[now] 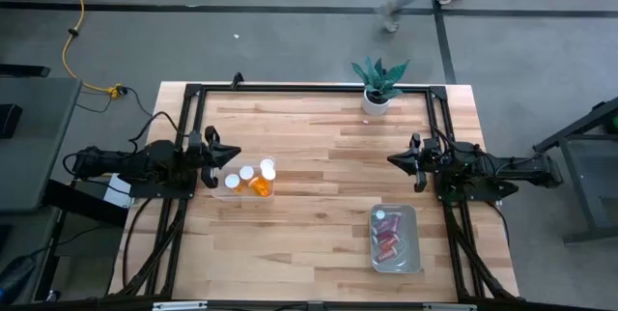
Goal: Pick and place medicine bottles into bin by pill shape (circle, oval)
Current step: Return to Home Position
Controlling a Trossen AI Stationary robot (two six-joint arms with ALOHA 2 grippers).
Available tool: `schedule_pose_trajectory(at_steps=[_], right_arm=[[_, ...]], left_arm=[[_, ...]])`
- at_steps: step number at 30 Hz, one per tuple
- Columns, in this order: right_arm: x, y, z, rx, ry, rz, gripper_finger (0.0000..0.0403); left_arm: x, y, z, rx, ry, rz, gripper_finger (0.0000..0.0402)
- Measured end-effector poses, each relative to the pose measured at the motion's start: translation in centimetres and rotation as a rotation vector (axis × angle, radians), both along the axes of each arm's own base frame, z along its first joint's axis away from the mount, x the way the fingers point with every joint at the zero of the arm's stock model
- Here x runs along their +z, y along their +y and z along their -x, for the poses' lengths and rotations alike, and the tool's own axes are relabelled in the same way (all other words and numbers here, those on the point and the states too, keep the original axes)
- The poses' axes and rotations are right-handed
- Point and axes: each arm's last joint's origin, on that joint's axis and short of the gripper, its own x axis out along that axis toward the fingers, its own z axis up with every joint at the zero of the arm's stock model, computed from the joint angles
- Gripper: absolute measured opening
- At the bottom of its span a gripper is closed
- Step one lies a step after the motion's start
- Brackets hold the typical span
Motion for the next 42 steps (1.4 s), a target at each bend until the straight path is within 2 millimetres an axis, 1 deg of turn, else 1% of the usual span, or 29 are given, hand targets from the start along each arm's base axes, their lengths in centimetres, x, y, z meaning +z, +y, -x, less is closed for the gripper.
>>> schedule_pose_trajectory(at_steps=[3, 6, 8, 11, 14, 17, 42], right_arm=[[0.0, 0.0, 0.0, 0.0, 0.0, 0.0, 0.0], [0.0, 0.0, 0.0, 0.0, 0.0, 0.0, 0.0], [0.0, 0.0, 0.0, 0.0, 0.0, 0.0, 0.0], [0.0, 0.0, 0.0, 0.0, 0.0, 0.0, 0.0], [0.0, 0.0, 0.0, 0.0, 0.0, 0.0, 0.0], [0.0, 0.0, 0.0, 0.0, 0.0, 0.0, 0.0], [0.0, 0.0, 0.0, 0.0, 0.0, 0.0, 0.0]], left_arm=[[-0.8, -0.2, -0.1, -0.069, 0.092, -0.035, 0.0003], [-1.2, -0.9, -0.2, -0.295, 0.141, -0.167, 0.0003], [-0.9, -1.2, -0.2, -0.362, 0.117, -0.223, 0.0003], [-1.0, -1.2, -0.2, -0.334, 0.135, -0.225, 0.0003], [-1.1, -1.0, -0.2, -0.276, 0.141, -0.167, 0.0003], [-1.1, -1.0, -0.2, -0.276, 0.134, -0.143, 0.0003], [-1.2, -1.0, -0.3, -0.28, 0.143, -0.141, 0.0003]])
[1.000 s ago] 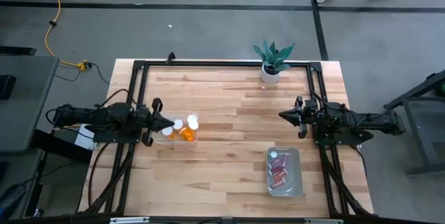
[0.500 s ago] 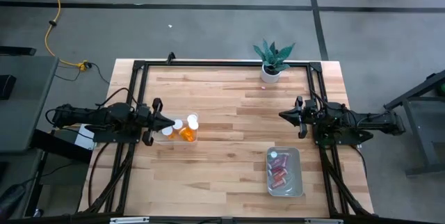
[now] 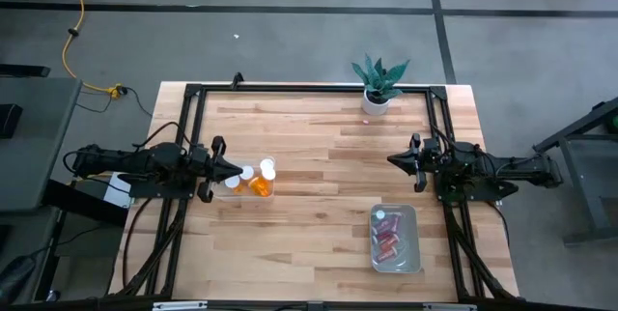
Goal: Pick and place medicine bottles into bin by pill shape (circle, oval)
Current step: Return to Home Position
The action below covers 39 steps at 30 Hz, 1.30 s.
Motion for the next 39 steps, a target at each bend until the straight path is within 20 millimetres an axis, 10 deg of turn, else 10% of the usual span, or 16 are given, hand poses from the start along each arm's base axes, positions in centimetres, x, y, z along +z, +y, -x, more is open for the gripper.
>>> schedule_pose_trajectory(at_steps=[16, 25, 39], right_arm=[[0.0, 0.0, 0.0, 0.0, 0.0, 0.001, 0.0], [0.03, -0.06, 0.01, -0.026, 0.029, 0.314, 0.0], [0.02, -0.06, 0.01, -0.023, 0.006, 0.083, 0.0]], left_arm=[[0.0, 0.0, 0.0, 0.0, 0.0, 0.0, 0.0003], [0.01, 0.0, 0.0, 0.0, -0.001, 0.0, 0.0003], [0.0, 0.0, 0.0, 0.0, 0.0, 0.0, 0.0003]])
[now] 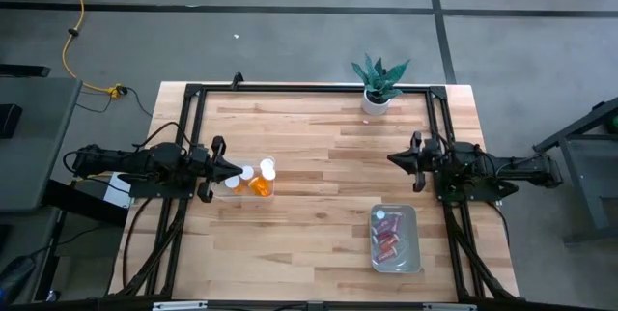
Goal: Pick and place medicine bottles into bin by pill shape (circle, oval)
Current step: Return to Home Position
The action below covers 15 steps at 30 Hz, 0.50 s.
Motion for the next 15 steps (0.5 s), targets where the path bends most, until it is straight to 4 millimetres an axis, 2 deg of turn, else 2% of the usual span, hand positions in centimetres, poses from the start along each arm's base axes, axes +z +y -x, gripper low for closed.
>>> schedule_pose_trajectory(at_steps=[7, 15], right_arm=[[0.01, 0.0, 0.0, 0.001, -0.01, -0.084, 0.0], [0.01, 0.0, 0.0, 0.001, -0.01, -0.084, 0.0]], left_arm=[[0.0, 0.0, 0.0, 0.0, 0.0, 0.0, 0.0003], [0.0, 0.0, 0.0, 0.0, 0.0, 0.0, 0.0003]])
